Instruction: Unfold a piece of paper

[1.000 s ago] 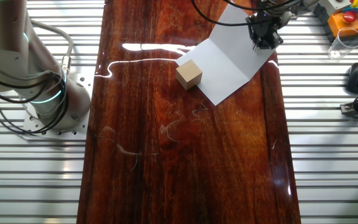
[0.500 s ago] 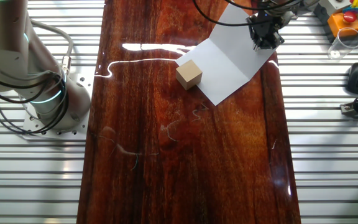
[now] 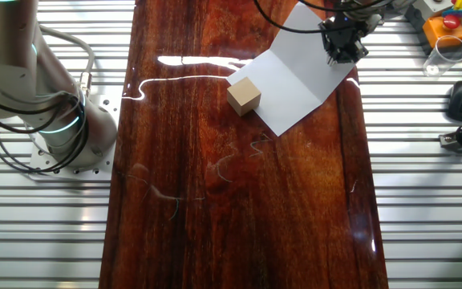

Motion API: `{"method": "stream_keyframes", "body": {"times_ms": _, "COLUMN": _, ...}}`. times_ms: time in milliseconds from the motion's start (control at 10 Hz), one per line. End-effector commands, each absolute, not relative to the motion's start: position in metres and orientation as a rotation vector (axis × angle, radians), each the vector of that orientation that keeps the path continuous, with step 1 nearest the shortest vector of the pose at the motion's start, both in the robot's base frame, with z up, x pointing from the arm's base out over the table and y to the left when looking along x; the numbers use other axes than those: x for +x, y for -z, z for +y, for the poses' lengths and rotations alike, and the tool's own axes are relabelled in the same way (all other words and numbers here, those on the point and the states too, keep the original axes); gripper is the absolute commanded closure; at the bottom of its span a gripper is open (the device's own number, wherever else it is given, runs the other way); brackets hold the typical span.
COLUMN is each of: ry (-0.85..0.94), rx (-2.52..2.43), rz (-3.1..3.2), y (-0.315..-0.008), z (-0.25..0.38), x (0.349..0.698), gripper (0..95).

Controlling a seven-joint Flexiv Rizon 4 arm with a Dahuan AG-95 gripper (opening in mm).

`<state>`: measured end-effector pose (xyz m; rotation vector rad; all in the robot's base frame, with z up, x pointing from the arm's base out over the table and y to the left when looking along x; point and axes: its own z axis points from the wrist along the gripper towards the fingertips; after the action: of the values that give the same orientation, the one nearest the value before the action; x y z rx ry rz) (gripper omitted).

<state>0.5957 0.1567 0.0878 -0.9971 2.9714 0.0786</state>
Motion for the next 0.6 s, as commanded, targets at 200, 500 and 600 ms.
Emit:
{"method": "stream_keyframes", "body": {"times_ms": 200, "ry": -0.104, "rx": -0.956, "rz": 2.967, "y": -0.084, "z": 0.163, "x": 0.597, "gripper": 95.0}}
{"method": "stream_keyframes", "body": {"times_ms": 500, "ry": -0.101, "rx": -0.901, "rz": 2.986, "y": -0.07, "z": 0.181, "x": 0.608, "gripper": 95.0}}
{"method": "stream_keyframes", "body": {"times_ms": 600, "ry": -0.101, "rx": -0.899, "rz": 2.987, "y": -0.067, "z": 0.184, "x": 0.609, "gripper": 95.0}}
